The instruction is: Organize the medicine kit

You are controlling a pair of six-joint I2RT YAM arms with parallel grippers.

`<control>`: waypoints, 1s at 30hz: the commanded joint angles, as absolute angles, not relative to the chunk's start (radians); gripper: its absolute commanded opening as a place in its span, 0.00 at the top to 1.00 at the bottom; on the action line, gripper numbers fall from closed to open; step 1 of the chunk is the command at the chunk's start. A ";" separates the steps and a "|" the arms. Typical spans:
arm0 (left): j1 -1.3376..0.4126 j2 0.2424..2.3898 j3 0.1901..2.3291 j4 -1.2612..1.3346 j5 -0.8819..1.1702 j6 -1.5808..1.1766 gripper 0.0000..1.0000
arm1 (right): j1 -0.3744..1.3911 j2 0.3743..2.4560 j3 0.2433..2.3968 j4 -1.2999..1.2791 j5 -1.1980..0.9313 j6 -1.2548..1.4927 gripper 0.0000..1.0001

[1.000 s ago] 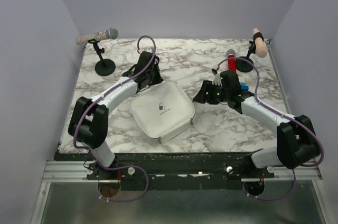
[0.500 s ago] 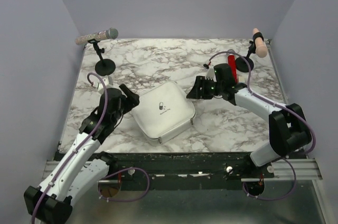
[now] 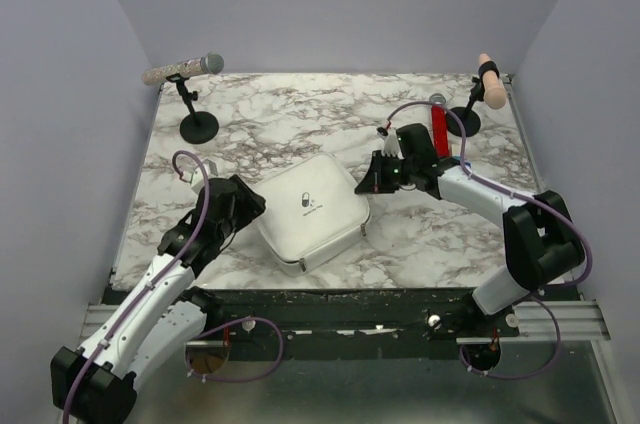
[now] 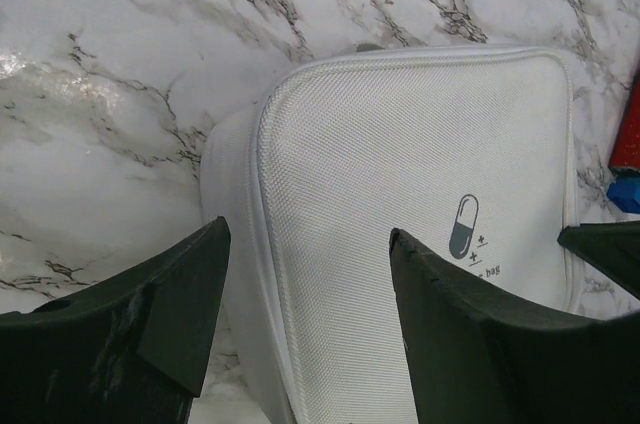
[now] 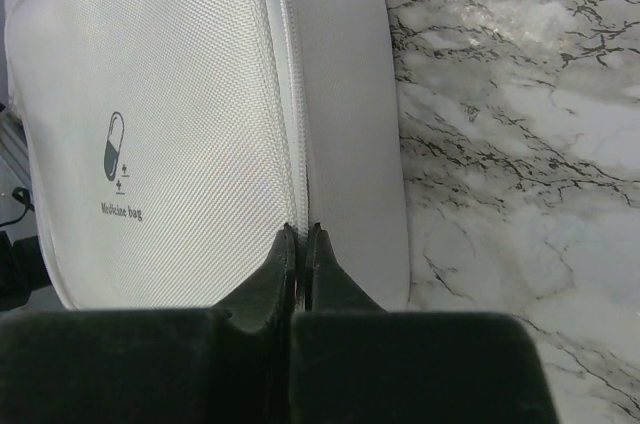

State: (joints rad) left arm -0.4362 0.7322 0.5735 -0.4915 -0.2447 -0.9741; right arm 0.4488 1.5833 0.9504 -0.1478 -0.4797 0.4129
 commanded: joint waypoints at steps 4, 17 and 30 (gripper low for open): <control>-0.440 0.781 0.609 -0.411 -0.198 -0.936 0.25 | 0.376 1.502 0.901 -0.193 -0.244 0.494 0.99; -0.449 0.951 0.633 -0.190 0.130 -0.824 0.28 | 0.249 1.460 0.847 -0.170 -0.207 0.624 0.99; -0.499 1.046 0.764 -0.196 -0.054 -0.818 0.29 | 0.252 1.244 0.804 -0.258 -0.103 0.551 0.31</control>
